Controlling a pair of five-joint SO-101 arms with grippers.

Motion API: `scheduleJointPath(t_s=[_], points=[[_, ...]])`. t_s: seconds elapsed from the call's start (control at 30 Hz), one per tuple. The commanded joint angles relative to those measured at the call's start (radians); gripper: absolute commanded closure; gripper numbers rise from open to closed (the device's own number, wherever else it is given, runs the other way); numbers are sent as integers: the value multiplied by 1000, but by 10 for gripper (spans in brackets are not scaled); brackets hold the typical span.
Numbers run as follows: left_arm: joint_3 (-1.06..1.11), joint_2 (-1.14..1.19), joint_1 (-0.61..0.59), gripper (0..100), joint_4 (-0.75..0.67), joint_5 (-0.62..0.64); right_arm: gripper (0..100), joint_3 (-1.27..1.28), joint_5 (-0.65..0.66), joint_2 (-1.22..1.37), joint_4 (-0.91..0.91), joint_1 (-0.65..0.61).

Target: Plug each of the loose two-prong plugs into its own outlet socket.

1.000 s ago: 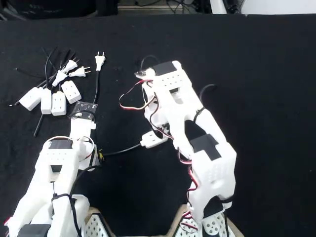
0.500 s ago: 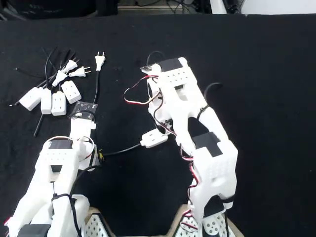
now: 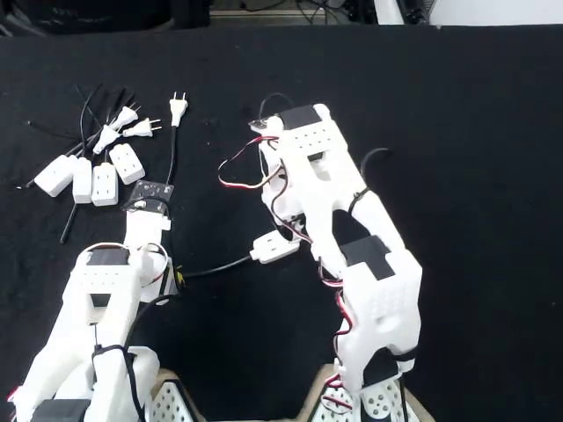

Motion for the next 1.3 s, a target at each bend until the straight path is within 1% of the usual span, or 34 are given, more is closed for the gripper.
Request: scheduleJointPath(t_s=[0.0, 0.2, 0.37, 0.7, 0.93, 1.27], points=[[21, -8, 33, 780, 2, -3, 988, -2, -17, -4, 31, -8], [21, -8, 33, 780, 2, -3, 988, 1, -51, 45, 31, -11], [21, -8, 33, 780, 2, -3, 988, -28, -51, 99, 29, -11], [21, -8, 33, 780, 2, -3, 988, -70, -52, 107, 31, -14], [21, -8, 33, 780, 2, -3, 988, -87, -51, 108, 29, -58], [21, -8, 33, 780, 2, -3, 988, -111, -54, 108, 31, -58]])
